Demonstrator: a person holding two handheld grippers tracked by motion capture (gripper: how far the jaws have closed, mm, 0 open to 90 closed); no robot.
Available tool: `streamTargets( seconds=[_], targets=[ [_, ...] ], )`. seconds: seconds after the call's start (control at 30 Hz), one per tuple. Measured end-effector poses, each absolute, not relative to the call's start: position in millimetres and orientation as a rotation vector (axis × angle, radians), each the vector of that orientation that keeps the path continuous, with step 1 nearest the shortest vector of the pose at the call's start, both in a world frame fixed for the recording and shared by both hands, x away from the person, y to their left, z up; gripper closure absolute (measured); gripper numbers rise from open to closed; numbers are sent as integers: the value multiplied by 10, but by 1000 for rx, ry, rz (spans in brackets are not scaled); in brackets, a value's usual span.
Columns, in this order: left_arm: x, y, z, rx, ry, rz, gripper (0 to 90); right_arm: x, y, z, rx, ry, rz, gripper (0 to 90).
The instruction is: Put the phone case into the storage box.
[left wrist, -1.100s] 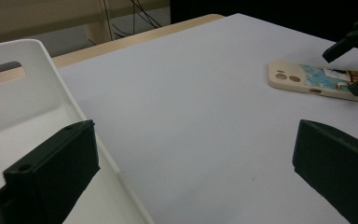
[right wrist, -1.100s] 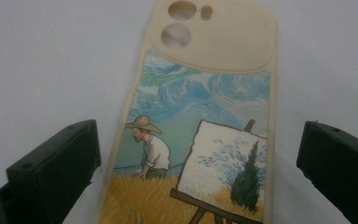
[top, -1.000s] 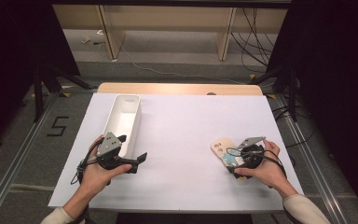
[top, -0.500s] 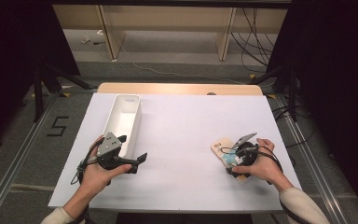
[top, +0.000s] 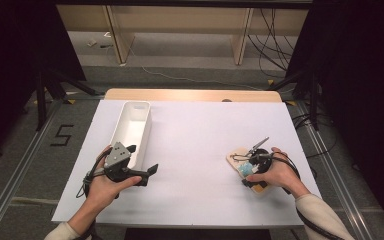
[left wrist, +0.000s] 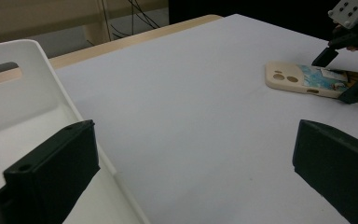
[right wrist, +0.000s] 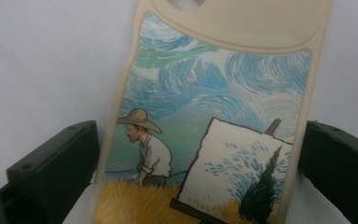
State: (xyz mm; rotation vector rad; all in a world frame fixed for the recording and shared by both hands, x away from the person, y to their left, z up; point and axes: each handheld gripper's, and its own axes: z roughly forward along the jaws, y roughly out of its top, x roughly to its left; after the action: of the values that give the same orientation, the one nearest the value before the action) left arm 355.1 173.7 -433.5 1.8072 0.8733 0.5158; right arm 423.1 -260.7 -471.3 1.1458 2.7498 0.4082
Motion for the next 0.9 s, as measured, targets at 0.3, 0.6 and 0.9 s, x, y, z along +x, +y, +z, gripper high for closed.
streamTargets(
  seconds=[0.3, 0.6, 0.9],
  targets=[
    [3551, 1738, -4334, 1808, 870, 516, 0, 4248, -2572, -4705, 1175, 2747, 365, 13],
    [3551, 1737, -4336, 1809, 870, 515, 0, 4231, -2557, -4681, 1223, 2727, 352, 61],
    [3551, 1737, -4337, 1810, 870, 516, 0, 4218, -2550, -4666, 1238, 2722, 346, 91]
  ],
)
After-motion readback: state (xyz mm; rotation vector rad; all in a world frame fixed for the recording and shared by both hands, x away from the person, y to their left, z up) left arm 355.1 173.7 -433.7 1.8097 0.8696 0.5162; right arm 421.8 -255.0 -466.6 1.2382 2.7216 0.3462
